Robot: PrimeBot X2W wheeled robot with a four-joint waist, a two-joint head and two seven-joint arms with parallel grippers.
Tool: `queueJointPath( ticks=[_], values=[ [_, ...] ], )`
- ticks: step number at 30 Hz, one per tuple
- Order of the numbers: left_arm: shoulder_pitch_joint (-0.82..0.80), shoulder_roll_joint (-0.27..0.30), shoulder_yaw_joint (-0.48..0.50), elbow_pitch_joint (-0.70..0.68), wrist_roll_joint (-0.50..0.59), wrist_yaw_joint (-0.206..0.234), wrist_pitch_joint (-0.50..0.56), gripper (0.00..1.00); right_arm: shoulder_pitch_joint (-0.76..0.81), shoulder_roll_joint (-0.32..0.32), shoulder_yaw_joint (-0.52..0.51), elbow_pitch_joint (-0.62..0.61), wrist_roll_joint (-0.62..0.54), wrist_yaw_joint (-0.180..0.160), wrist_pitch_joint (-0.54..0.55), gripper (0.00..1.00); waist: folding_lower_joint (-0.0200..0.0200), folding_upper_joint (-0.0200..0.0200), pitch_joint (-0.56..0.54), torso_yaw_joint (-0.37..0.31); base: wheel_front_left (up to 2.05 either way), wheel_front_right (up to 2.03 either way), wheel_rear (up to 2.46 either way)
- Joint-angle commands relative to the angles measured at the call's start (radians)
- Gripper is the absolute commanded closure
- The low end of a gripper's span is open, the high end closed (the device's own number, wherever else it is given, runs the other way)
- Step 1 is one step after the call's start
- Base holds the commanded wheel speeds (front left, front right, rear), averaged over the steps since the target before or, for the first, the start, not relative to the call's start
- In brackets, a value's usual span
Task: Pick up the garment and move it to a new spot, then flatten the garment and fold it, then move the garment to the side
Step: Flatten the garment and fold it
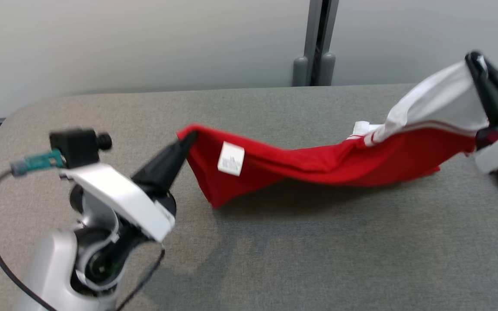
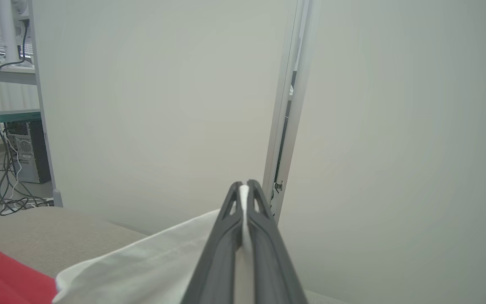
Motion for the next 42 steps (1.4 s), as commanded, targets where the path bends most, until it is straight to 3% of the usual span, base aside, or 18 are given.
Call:
queueJointPath(
  ticks=[1,7,13,23,32,37,42],
  values=[
    [-0.043,0.003,0.013,-0.011,-0.002,0.009,0.005,1.0,-0.036,-0.014,0.006,-0.005,-0.01,0.0,0.011,1.0,0.0,0.0,-0.015,-0.014,0.0,0.0,0.0],
    [-0.209,-0.011,0.059,-0.032,-0.03,0.078,0.038,1.0,-0.217,-0.058,0.033,0.004,-0.02,0.0,0.064,1.0,0.0,0.0,-0.048,-0.035,0.0,0.0,0.0],
    [-0.329,-0.018,0.128,-0.001,-0.058,0.18,0.062,1.0,-0.359,-0.085,0.059,0.028,-0.016,0.0,0.097,1.0,0.0,0.0,-0.058,-0.052,0.0,0.0,0.0],
    [-0.38,-0.053,0.187,0.038,-0.129,0.273,0.037,1.0,-0.457,-0.042,-0.021,0.172,-0.065,0.0,0.107,1.0,0.0,0.0,-0.018,-0.063,0.0,0.0,0.0],
    [-0.475,-0.051,0.193,0.064,-0.156,0.264,0.045,1.0,-0.57,-0.039,0.014,0.193,-0.062,0.0,0.15,1.0,0.0,0.0,0.134,-0.061,0.0,0.0,0.0],
    [-0.665,-0.019,0.176,0.143,-0.122,0.24,0.038,1.0,-0.758,-0.037,0.072,0.207,-0.055,0.0,0.184,1.0,0.0,0.0,0.295,-0.058,0.0,0.0,0.0],
    [-0.941,-0.013,0.162,0.294,-0.07,0.215,-0.033,1.0,-1.017,-0.015,0.11,0.278,-0.088,0.0,0.186,1.0,0.0,0.0,0.456,-0.041,0.0,0.0,0.0]
  ],
)
